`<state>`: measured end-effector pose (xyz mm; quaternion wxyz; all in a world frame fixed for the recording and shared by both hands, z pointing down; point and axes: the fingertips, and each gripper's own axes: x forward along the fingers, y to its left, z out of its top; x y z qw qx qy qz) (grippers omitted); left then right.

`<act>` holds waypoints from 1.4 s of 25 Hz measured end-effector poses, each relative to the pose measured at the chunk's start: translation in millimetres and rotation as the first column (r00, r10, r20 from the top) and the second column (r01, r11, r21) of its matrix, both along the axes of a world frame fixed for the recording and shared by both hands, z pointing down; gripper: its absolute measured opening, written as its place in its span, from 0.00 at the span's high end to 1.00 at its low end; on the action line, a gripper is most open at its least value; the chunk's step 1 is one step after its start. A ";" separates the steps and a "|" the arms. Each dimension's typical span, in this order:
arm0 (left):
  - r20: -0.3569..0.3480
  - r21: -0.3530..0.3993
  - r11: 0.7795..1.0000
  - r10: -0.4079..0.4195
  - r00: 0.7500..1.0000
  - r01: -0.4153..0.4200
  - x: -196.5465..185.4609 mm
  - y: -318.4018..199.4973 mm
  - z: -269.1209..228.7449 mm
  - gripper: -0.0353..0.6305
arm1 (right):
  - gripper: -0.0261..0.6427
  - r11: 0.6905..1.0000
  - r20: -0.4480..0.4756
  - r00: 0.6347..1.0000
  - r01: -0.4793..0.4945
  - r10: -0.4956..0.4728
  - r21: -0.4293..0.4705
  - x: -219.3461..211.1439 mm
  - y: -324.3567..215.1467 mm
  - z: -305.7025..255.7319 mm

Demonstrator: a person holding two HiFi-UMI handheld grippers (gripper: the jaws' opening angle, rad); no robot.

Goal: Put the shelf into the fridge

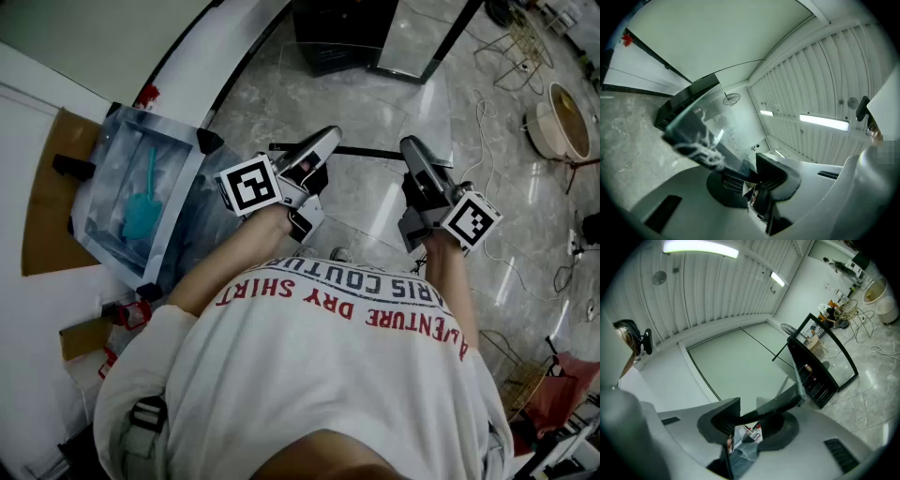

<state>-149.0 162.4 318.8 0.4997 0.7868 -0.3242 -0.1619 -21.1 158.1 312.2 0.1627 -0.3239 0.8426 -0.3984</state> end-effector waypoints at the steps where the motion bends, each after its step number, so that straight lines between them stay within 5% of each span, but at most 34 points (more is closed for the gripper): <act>1: 0.000 -0.001 1.000 0.002 1.000 -0.002 0.2 -0.1 0.3 0.83 | 0.79 1.000 0.000 1.000 -0.002 0.002 -0.001 0.4 0.1 0.4; 10: 0.007 0.017 1.000 0.019 1.000 -0.019 3.6 -0.7 5.5 0.83 | 0.79 1.000 -0.006 1.000 -0.011 0.011 0.012 3.4 0.4 5.3; 25: 0.034 0.074 0.997 0.009 0.999 -0.011 86.2 -24.9 -6.7 0.82 | 0.79 0.998 0.015 1.000 0.000 -0.001 0.056 86.8 -25.9 -5.6; 35: 0.052 0.097 0.995 0.026 0.998 -0.031 93.5 -44.6 6.6 0.82 | 0.79 0.997 0.021 1.000 -0.001 0.000 0.071 92.8 -46.0 7.6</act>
